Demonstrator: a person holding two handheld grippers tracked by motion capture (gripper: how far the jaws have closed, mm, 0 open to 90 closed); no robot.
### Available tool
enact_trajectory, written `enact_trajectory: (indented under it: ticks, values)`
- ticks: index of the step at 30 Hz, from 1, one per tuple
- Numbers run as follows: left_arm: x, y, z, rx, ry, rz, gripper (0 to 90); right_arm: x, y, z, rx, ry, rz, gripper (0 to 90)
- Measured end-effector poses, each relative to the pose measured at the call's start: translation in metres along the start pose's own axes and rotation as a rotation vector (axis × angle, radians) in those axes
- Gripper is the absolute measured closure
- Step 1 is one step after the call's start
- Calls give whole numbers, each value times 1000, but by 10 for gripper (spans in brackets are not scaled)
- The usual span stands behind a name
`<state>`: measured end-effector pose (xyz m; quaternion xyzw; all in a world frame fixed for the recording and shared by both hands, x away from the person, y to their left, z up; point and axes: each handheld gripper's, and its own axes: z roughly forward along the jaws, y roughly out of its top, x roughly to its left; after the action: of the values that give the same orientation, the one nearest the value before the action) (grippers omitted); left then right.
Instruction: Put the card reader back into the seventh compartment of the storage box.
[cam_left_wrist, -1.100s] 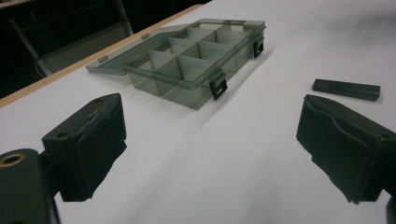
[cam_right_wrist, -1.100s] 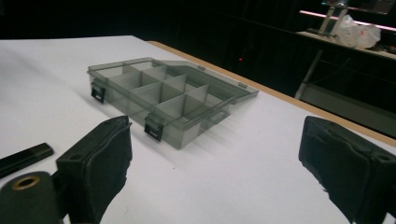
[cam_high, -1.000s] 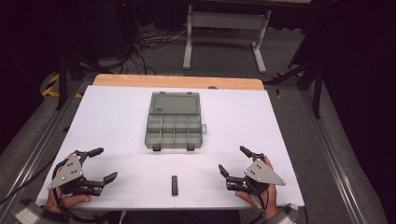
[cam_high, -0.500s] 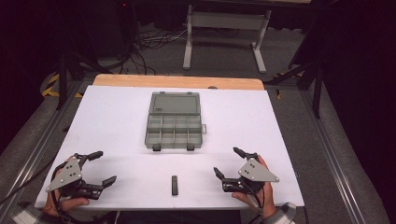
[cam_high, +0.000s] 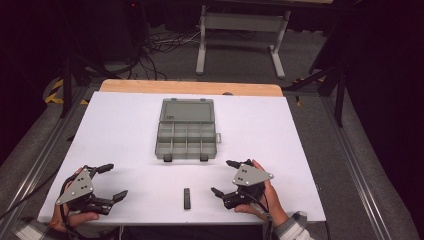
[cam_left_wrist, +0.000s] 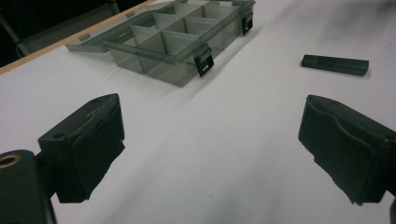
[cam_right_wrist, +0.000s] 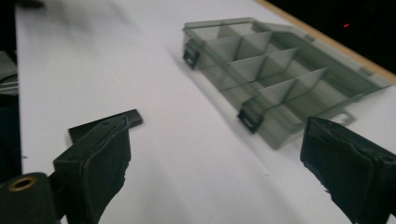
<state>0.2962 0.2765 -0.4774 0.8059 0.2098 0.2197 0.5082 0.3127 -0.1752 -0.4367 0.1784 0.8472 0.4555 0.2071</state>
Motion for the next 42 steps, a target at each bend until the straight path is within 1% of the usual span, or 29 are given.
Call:
enact_trajectory:
  ticks: [2, 6, 8, 9, 11, 16, 21, 22, 23, 24, 27, 29, 32, 35, 36, 39, 41, 42]
  values:
    - [0, 0, 1, 4, -1, 1, 80, 3, 2, 9, 33, 27, -15, 88]
    - [1, -1, 2, 13, -6, -1, 79, 11, 7, 31, 92, 121, -43, 84]
    - [1, -1, 2, 17, -5, 1, 78, 14, 9, 39, 108, 146, -62, 81]
    - [0, -1, 2, 20, -6, 2, 77, 16, 10, 44, 120, 167, -62, 80]
    - [0, -1, 3, 22, -12, 3, 76, 21, 11, 53, 149, 200, -77, 75]
    - [-1, -1, 5, 31, -17, 7, 76, 29, 13, 68, 195, 262, -111, 75]
    - [-1, -1, 5, 21, -20, 0, 75, 35, 18, 81, 226, 331, -145, 75]
    - [-1, -1, 4, 20, -20, -1, 74, 36, 18, 83, 234, 335, -147, 75]
    - [0, 0, 4, 18, -23, -4, 75, 37, 18, 85, 245, 340, -163, 78]
    - [0, 0, 3, 7, -21, -12, 75, 38, 19, 86, 254, 341, -169, 78]
    - [0, -1, 4, 22, -21, -5, 75, 35, 19, 90, 251, 347, -156, 97]
    - [0, -1, 4, 16, -24, -6, 75, 35, 18, 93, 262, 360, -164, 134]
    - [1, 0, 4, 10, -23, -13, 75, 35, 19, 98, 271, 378, -173, 148]
    - [1, 0, 6, 19, -25, -7, 76, 34, 20, 102, 268, 407, -167, 192]
    - [1, 0, 7, 22, -27, -6, 76, 33, 20, 103, 265, 422, -156, 198]
    - [0, 0, 7, 28, -39, -2, 76, 32, 18, 102, 250, 421, -146, 242]
    - [-1, 0, 7, 40, -39, 14, 76, 32, 17, 100, 238, 422, -139, 311]
    - [-1, 0, 7, 30, -38, 8, 77, 32, 17, 100, 235, 421, -140, 312]
